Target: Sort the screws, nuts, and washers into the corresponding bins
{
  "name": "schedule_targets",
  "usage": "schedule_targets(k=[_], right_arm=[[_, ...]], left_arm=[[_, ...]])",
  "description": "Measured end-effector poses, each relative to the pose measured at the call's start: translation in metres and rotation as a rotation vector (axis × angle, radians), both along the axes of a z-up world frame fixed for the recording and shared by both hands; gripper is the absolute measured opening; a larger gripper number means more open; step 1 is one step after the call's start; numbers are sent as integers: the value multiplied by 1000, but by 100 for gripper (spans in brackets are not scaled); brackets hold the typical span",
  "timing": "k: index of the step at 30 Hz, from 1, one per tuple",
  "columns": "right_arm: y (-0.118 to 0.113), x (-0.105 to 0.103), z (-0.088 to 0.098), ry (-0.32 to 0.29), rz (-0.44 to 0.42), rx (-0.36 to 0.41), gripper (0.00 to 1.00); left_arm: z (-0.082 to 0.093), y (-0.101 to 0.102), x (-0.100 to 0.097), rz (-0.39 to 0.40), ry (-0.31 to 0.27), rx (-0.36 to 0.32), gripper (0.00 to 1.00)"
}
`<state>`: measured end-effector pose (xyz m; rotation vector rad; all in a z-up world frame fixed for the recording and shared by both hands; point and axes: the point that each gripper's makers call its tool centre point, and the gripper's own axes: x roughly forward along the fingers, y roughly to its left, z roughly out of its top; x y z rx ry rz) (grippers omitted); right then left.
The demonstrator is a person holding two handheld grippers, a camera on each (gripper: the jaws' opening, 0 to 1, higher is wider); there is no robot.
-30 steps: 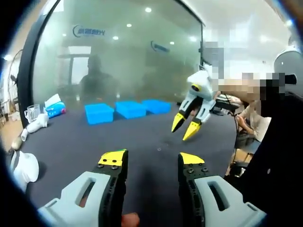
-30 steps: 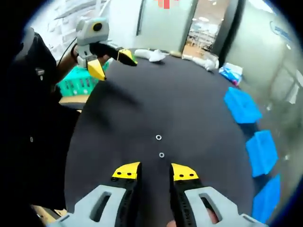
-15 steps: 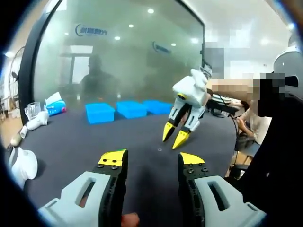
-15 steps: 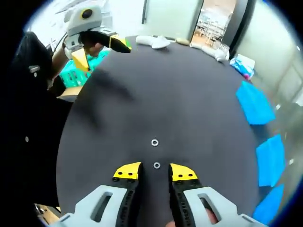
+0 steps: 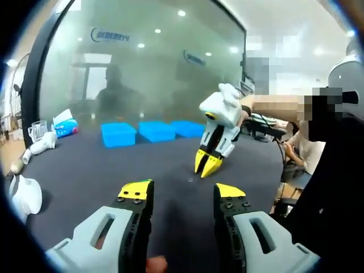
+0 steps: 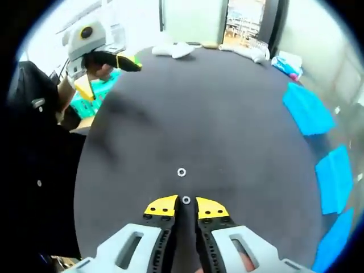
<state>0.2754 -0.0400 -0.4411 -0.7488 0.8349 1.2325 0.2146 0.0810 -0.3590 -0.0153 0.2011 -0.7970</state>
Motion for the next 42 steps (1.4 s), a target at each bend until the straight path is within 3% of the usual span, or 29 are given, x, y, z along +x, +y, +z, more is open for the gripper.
schedule_targets(k=[4,15,26,33,42], right_arm=[[2,-2,0,-66,39,-29,6],[0,-8,3,-57,1,33,3],[-23,-2,40,-140,-197,294,3],[-54,0,75,-271,-381,503,3],[-89,-8,99,-388,-571,691,3]], left_arm=[[1,2,0,5,-2,3,41],[3,0,0,1,-7,4,41],[15,5,5,41,-28,-22,41],[25,10,11,79,-48,-44,41],[32,12,14,102,-62,-60,41]])
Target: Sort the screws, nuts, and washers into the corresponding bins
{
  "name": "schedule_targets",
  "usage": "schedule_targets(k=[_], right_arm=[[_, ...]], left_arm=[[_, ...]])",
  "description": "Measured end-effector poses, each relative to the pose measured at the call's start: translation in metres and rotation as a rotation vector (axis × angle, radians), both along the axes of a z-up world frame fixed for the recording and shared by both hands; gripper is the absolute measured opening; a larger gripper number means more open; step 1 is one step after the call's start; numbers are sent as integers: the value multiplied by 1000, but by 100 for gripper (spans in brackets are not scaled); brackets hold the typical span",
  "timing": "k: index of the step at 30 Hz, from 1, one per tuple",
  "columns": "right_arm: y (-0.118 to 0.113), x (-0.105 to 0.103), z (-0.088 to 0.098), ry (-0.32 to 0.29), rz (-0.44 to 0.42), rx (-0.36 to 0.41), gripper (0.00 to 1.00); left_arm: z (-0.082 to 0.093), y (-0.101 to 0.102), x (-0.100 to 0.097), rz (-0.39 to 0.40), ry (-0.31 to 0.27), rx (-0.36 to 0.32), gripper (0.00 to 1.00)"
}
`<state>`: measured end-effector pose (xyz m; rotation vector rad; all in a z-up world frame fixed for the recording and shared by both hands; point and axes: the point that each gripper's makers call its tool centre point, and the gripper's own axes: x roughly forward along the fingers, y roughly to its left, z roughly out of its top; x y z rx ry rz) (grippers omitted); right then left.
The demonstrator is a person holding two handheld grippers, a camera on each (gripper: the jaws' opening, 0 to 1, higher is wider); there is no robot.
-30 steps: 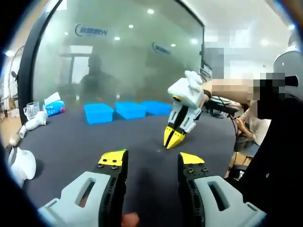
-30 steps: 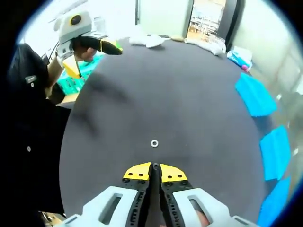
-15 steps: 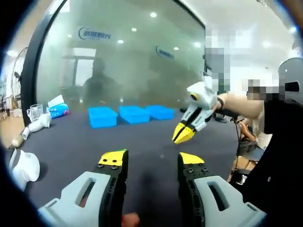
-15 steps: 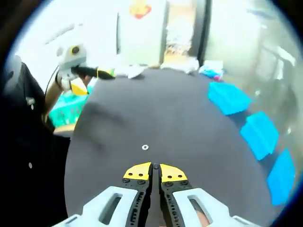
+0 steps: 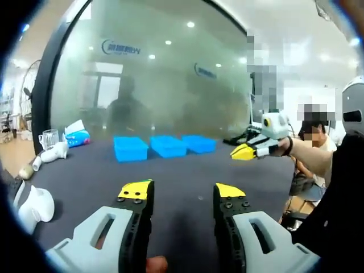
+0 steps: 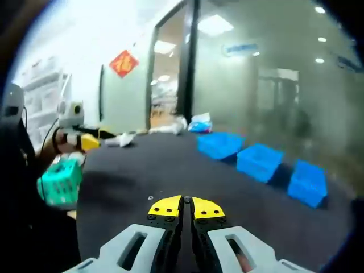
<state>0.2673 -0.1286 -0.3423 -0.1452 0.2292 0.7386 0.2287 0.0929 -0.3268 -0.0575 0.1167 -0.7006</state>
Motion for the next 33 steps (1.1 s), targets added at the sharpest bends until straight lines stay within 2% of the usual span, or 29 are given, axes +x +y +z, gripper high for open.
schedule_targets(k=[7,13,16,23,27,29,33], right_arm=[[-18,0,10,-39,-85,77,3],[-28,19,27,-75,-143,131,3],[-33,35,35,-95,-173,145,3],[-27,74,44,-86,-175,157,3],[-26,108,52,-88,-182,138,3],[-26,123,52,-67,-180,133,3],[-28,158,56,-63,-212,128,3]], left_arm=[[1,-2,-1,-5,-2,4,41],[0,-2,-2,-7,-1,4,41],[0,-2,-3,-7,-2,1,41],[-2,-1,-2,-6,1,0,41],[-3,1,-1,-3,4,-3,41],[-4,2,-1,-2,6,-7,41],[-5,3,0,0,10,-9,41]])
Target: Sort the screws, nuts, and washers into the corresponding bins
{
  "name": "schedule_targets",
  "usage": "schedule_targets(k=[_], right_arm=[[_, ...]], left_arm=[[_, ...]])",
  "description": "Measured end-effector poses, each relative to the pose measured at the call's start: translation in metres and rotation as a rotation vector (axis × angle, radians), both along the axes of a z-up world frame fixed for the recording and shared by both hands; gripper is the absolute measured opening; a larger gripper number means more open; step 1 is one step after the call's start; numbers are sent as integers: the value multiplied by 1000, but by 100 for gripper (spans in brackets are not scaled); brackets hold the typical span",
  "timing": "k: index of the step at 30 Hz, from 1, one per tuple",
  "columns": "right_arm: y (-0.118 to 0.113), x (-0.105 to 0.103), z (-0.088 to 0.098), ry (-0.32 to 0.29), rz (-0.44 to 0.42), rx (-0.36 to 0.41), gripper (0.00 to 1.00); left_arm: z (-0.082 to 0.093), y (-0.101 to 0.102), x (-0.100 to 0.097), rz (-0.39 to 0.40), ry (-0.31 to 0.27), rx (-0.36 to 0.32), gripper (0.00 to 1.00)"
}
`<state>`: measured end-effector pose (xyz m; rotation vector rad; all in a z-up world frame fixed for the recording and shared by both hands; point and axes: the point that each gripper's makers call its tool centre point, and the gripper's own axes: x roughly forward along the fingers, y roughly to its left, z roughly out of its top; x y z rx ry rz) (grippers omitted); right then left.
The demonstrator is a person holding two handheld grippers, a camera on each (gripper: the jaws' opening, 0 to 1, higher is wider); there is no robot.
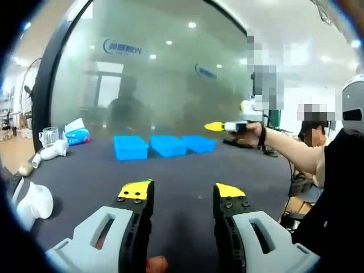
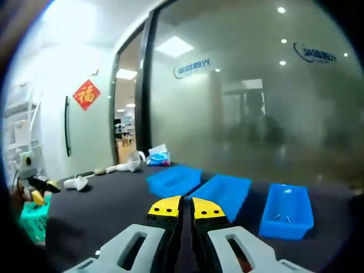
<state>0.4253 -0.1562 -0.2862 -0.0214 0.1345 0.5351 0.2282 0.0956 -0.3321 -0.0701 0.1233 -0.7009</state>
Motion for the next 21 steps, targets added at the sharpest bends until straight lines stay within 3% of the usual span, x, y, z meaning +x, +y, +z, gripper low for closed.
schedule_targets(k=[5,14,21], right_arm=[[2,32,1,54,-49,60,3],[9,83,-9,64,-107,-47,3],[20,104,-16,79,-115,-86,3]], left_arm=[[-1,1,0,2,2,-4,41],[-1,3,2,9,2,-5,41],[-2,2,2,12,5,-3,41]])
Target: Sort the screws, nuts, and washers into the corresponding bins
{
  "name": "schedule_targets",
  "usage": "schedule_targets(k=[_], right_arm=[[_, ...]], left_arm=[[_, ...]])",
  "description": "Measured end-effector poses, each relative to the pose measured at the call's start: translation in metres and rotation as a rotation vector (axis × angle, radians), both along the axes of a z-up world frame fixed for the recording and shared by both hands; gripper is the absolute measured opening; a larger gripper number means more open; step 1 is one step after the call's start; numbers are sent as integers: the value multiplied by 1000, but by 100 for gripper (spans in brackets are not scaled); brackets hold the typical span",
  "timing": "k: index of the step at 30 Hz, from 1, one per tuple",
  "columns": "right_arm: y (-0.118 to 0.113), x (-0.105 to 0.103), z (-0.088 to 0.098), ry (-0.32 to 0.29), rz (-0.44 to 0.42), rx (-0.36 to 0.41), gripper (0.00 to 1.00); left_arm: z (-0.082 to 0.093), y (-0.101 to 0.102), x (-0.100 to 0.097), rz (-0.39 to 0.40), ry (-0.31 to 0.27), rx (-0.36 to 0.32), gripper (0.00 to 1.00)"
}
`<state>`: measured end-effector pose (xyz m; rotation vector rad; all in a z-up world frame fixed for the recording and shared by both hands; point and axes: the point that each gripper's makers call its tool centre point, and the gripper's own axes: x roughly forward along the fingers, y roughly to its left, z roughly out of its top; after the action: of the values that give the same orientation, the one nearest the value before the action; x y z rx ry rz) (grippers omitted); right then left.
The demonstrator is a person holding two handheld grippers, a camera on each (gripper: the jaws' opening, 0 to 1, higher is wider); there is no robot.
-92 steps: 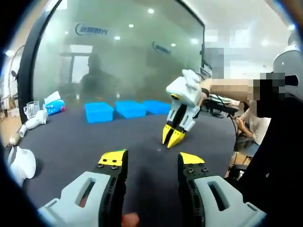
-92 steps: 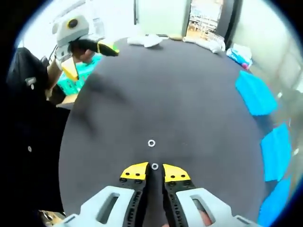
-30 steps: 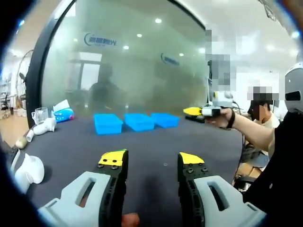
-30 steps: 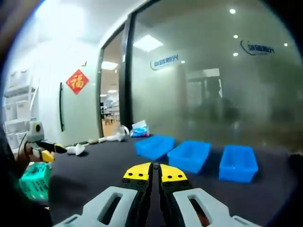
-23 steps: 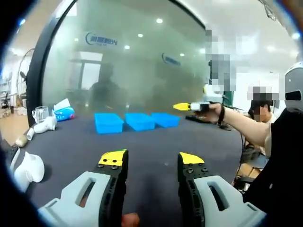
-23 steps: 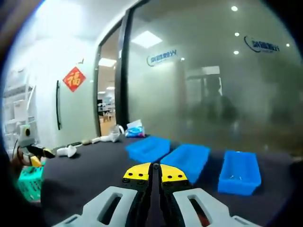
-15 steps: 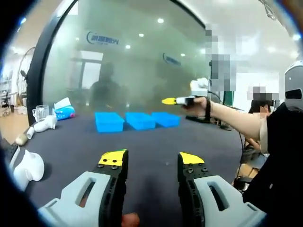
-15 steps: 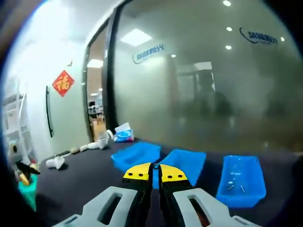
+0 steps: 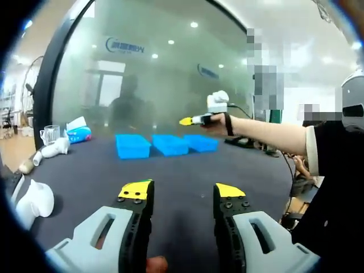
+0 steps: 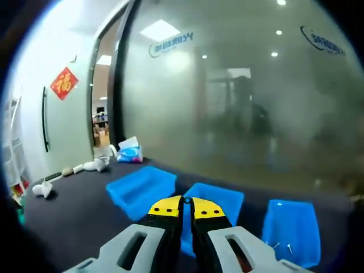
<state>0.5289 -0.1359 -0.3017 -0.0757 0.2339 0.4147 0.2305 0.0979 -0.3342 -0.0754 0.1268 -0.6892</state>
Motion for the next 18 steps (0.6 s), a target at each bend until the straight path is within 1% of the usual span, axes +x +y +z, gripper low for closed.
schedule_targets(k=[5,10,14,16,18], right_arm=[[5,8,-7,1,-13,-23,3],[7,9,-13,11,-11,-31,5],[7,7,-19,14,-2,-65,17],[7,4,-19,6,1,-75,19],[7,1,-20,0,7,-82,22]], left_arm=[[2,0,0,0,-3,-1,41],[2,0,0,2,-4,-2,41],[2,0,0,0,-3,-4,41],[1,0,0,0,-3,-3,41],[2,0,0,0,-3,-3,41]])
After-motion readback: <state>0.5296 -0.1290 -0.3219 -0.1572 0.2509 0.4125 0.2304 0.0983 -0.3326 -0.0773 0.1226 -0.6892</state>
